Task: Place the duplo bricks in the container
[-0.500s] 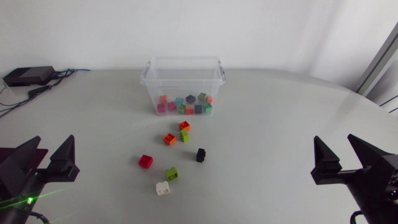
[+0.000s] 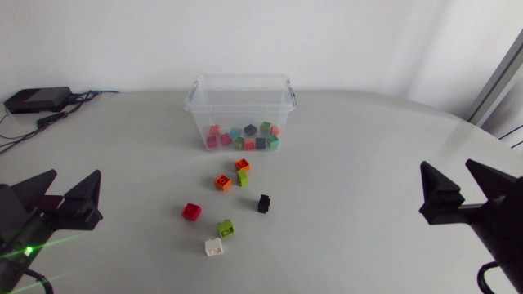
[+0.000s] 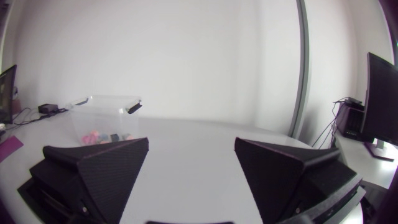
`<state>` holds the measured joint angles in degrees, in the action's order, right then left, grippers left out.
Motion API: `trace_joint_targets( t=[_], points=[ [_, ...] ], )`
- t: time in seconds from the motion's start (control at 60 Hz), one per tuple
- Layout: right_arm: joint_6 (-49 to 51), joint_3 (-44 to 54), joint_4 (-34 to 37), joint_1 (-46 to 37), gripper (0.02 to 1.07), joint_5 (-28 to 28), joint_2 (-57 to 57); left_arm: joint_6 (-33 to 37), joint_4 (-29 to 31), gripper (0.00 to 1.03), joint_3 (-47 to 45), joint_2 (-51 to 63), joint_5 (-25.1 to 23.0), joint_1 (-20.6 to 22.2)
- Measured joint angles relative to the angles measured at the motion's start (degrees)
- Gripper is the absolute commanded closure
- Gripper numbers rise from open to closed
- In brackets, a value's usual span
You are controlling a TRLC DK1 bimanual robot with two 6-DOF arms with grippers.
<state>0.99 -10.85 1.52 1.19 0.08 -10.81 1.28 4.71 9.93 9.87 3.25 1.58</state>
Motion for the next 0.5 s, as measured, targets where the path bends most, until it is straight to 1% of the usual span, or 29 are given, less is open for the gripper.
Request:
trace_joint_targets(
  t=[0.083, 0.183, 0.217, 0.317, 0.35, 0.417, 0.5],
  points=[
    [-0.9, -4.9, 0.4, 0.0, 0.07, 0.0, -7.3, 0.0, 2.2, 0.06, 6.7, 9.2, 0.0, 1.4],
    [-1.5, -10.4, 3.4, 0.6, 0.07, 0.1, -14.2, 0.0, 8.7, 0.06, 15.1, 20.5, 0.0, 2.4],
    [-1.5, -12.2, 5.0, 1.0, 0.07, 0.3, -16.0, 0.0, 11.6, 0.06, 17.9, 24.0, 0.0, 3.2],
    [-1.4, -19.8, 13.4, 2.4, 0.07, 1.2, -23.6, 0.1, 19.3, 0.06, 25.3, 34.7, 0.0, 5.9],
    [-1.4, -22.5, 16.3, 2.7, 0.07, 1.3, -26.5, 0.3, 20.8, 0.06, 27.1, 37.7, 0.0, 6.6],
    [-1.2, -26.0, 19.7, 3.2, 0.07, 1.2, -31.0, 0.9, 22.8, 0.06, 29.7, 42.9, 0.0, 8.2],
    [-0.8, -28.0, 21.7, 3.7, 0.07, -0.7, -34.9, 1.5, 24.6, 0.06, 32.0, 48.9, 0.0, 9.8]
  ],
)
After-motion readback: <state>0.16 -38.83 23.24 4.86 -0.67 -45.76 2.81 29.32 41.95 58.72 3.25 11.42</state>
